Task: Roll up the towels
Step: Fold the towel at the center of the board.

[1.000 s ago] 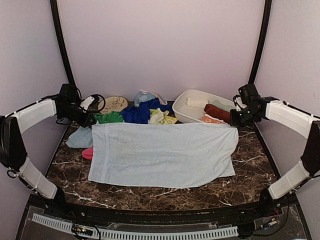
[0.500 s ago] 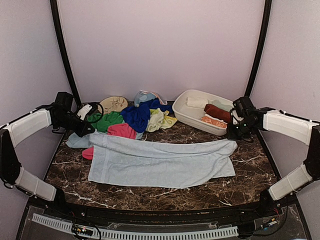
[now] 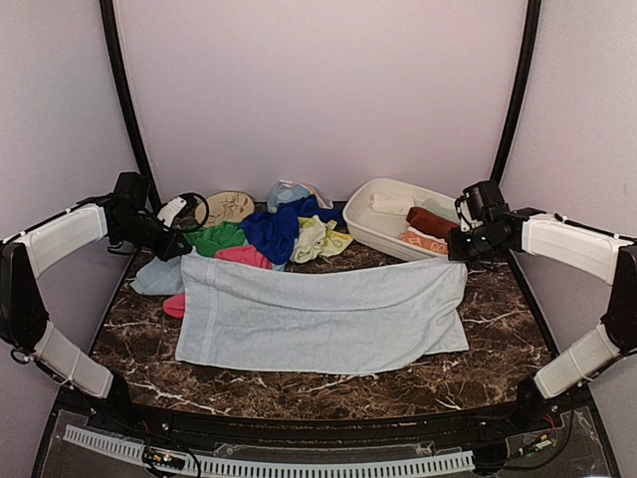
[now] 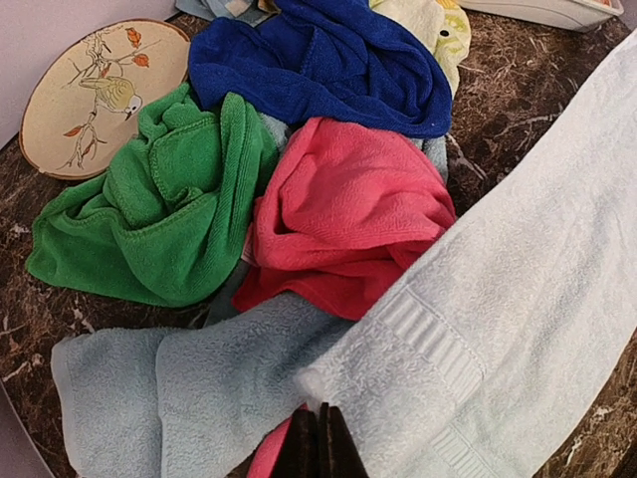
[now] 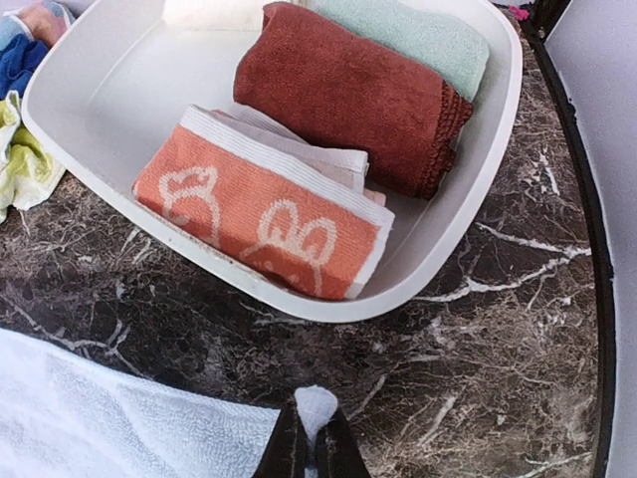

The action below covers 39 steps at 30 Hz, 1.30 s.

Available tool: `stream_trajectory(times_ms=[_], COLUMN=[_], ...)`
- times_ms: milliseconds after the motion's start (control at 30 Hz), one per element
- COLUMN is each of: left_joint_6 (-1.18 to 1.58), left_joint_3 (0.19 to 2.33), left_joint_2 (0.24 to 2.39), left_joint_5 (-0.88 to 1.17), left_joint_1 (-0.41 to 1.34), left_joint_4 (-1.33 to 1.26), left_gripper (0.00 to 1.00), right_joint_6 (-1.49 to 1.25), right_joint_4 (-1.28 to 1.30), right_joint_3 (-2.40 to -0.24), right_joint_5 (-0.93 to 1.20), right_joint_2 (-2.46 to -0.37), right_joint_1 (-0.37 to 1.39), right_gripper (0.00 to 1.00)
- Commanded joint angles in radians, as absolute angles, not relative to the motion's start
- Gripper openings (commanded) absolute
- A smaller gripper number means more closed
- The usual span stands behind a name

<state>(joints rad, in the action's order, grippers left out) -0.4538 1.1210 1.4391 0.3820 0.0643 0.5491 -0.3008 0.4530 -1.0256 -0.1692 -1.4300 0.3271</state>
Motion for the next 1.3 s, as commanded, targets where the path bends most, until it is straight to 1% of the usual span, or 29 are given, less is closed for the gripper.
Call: stream_trajectory(times_ms=[0,133,300,633,800,933,1100,1267], left_joint_6=[-0.481,-0.481,-0.472,-0.472,-0.46,-0.454,-0.431,-0.466], left_joint_3=[1.106,1.103,1.103,1.067,1.114,1.118,1.159,1.073], left_joint_2=[1.419,1.428,1.433,1.391,1.447,1.468,1.487,1.43], left_joint_5=[0.408,0.395,0.383,0.39,0.328,0.278,0.315,0.386], left_joint_1=[0.058,0.059,0.057,0.057,0.058,0.058,0.057,0.058], left_joint_4=[0.558,0.524,0.495,0.445,0.43,0.36,0.424,0.426], left_gripper=[0.0,0.0,0.0,0.0,0.0,0.0,0.0,0.0], right_joint_6=[-0.226,-0.179,-0.157,-0.138,-0.119,-0.108,-0.122,-0.148], right_joint_4=[0.302,0.237,0.27,0.269,0.241,0.204,0.206,0.235], right_joint_3=[-0.91,-0.846,-0.895,-0.887,-0.91,-0.948,-0.981,-0.917], right_joint_5=[-0.258,-0.31,-0.319,-0.264,-0.268,-0.293,-0.231,-0.179], right_joint_2=[-1.311,-1.256,-1.293,-1.27,-1.309,-1.363,-1.397,-1.358], right_joint_1=[0.325,0.325,0.323,0.323,0.323,0.322,0.323,0.343], right_gripper=[0.0,0.0,0.0,0.0,0.0,0.0,0.0,0.0])
